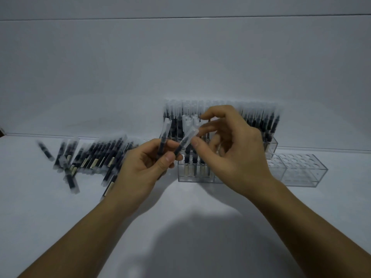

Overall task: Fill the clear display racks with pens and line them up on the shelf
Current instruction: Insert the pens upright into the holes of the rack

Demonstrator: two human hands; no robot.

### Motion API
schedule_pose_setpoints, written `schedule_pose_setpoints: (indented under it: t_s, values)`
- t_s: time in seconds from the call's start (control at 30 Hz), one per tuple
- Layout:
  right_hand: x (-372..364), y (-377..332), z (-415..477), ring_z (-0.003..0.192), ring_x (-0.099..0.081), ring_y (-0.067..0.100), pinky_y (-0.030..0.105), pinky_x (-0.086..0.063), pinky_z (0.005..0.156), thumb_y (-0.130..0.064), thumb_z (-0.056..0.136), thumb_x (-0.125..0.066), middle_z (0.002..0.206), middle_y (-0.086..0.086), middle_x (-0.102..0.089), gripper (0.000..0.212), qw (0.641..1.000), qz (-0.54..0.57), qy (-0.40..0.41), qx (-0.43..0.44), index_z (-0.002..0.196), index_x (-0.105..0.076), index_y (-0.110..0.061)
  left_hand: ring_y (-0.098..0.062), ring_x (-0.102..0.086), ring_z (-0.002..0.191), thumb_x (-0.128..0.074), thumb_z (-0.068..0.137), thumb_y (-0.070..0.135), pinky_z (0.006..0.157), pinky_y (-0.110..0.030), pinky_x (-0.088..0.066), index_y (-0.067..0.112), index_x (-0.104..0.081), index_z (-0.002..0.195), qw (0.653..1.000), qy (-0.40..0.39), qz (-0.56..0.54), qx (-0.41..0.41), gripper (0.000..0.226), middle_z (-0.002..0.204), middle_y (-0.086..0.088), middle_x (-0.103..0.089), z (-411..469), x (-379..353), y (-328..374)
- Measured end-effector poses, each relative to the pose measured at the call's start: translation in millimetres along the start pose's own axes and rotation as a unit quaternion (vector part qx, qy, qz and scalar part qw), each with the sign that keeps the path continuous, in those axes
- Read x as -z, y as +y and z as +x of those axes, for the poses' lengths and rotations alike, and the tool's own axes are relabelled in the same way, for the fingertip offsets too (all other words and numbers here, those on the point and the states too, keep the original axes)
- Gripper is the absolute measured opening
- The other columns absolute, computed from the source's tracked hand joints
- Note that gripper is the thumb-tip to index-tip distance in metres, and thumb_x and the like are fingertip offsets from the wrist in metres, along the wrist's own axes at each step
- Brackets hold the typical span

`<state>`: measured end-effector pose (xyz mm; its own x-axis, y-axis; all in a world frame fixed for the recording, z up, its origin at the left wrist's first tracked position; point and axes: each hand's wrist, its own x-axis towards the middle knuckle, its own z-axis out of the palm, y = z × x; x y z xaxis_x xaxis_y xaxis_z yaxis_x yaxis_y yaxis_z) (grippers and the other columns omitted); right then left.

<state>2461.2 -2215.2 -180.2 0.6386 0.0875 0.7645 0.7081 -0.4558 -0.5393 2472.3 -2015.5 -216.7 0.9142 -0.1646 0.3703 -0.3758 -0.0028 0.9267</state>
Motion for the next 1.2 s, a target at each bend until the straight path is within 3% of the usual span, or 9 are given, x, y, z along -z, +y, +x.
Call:
schedule_pose_setpoints:
  t_s: [0.07,0.17,0.27,0.4,0.57,0.8,0.9,1.07,1.2]
  values:
    - [-1.5,-2.1,-1.8,0.065,-0.069,0.01,0.014,-0.046,0.056,-0.009,0.087,-0.078,0.088,0.004,-0.073,0.044,0.998,0.043,-0.04,-0.019,0.125,-0.057,-0.016,-0.006,-0.061,0.068,-0.063,0.087,0.019,0.06,-0.017,-0.048,0.016,-0.07,0.106,1.0,-0.017,0.003,-0.003,0.02,0.081,0.001,-0.073,-0.5,-1.4,0.8]
    - [-1.3,-5.7,-0.5,0.062,-0.068,0.019,0.034,-0.056,0.054,-0.001,0.087,-0.076,0.098,0.001,-0.075,0.049,0.988,0.129,-0.064,-0.058,0.129,-0.056,-0.018,-0.006,-0.061,0.066,-0.061,0.089,0.017,0.058,-0.018,-0.048,0.012,-0.068,0.108,0.999,-0.037,0.01,-0.013,0.021,0.079,0.003,-0.073,-1.3,-3.3,2.0]
    - [-2.6,-5.3,0.7,0.068,-0.07,0.023,0.034,-0.06,0.063,0.001,0.085,-0.079,0.095,0.006,-0.076,0.049,0.978,0.185,-0.056,-0.082,0.125,-0.057,-0.019,-0.005,-0.063,0.068,-0.059,0.088,0.019,0.059,-0.017,-0.048,0.012,-0.069,0.109,0.999,-0.029,0.0,-0.025,0.024,0.083,0.0,-0.074,-0.7,-4.0,2.5]
    - [2.7,-1.7,4.8,0.07,-0.07,0.036,0.052,-0.06,0.066,-0.002,0.085,-0.079,0.083,0.012,-0.073,0.044,0.98,0.18,-0.008,-0.087,0.121,-0.058,-0.018,-0.009,-0.069,0.091,-0.057,0.091,0.02,0.078,-0.018,-0.053,0.018,-0.069,0.107,0.997,0.015,0.052,-0.05,0.02,0.096,0.007,-0.075,0.1,-3.8,-1.3]
    - [19.3,6.6,16.5,0.059,-0.064,0.032,0.033,-0.057,0.058,-0.005,0.09,-0.075,0.078,0.027,-0.065,0.034,0.97,0.196,0.104,-0.102,0.114,-0.052,-0.014,-0.014,-0.064,0.102,-0.057,0.1,0.021,0.081,-0.018,-0.049,0.03,-0.069,0.107,0.972,0.028,0.203,-0.113,0.016,0.104,0.013,-0.065,-1.4,-2.5,-8.8]
    - [44.5,28.7,23.4,0.057,-0.058,0.023,0.037,-0.057,0.054,-0.008,0.096,-0.069,0.073,0.012,-0.061,0.019,0.957,0.128,0.237,-0.109,0.104,-0.052,-0.006,-0.012,-0.061,0.106,-0.066,0.091,0.003,0.088,-0.021,-0.048,0.011,-0.075,0.108,0.909,-0.052,0.363,-0.199,0.02,0.113,0.008,-0.063,-2.1,-2.5,-11.7]
    - [48.4,34.0,22.7,0.06,-0.053,0.027,0.046,-0.056,0.056,-0.015,0.095,-0.072,0.077,0.01,-0.06,0.02,0.964,0.062,0.242,-0.088,0.101,-0.053,-0.014,-0.011,-0.058,0.102,-0.064,0.089,0.008,0.089,-0.021,-0.044,0.011,-0.074,0.103,0.882,-0.068,0.401,-0.237,0.017,0.109,0.006,-0.063,-1.2,-3.4,-14.1]
    - [42.9,34.0,19.1,0.067,-0.056,0.005,0.018,-0.045,0.062,-0.018,0.093,-0.075,0.079,-0.012,-0.059,0.024,0.974,-0.015,0.222,-0.048,0.1,-0.053,-0.017,-0.012,-0.054,0.106,-0.052,0.093,0.023,0.087,-0.035,-0.045,0.016,-0.073,0.112,0.862,-0.113,0.434,-0.234,0.029,0.113,0.009,-0.06,-2.6,-4.2,-16.2]
    - [36.2,33.5,17.6,0.073,-0.062,0.008,0.024,-0.052,0.064,-0.018,0.092,-0.077,0.083,-0.009,-0.063,0.024,0.979,-0.038,0.197,-0.021,0.1,-0.054,-0.019,-0.013,-0.053,0.105,-0.049,0.094,0.025,0.085,-0.038,-0.045,0.017,-0.072,0.113,0.854,-0.106,0.453,-0.233,0.03,0.113,0.009,-0.059,-4.3,-6.5,-13.7]
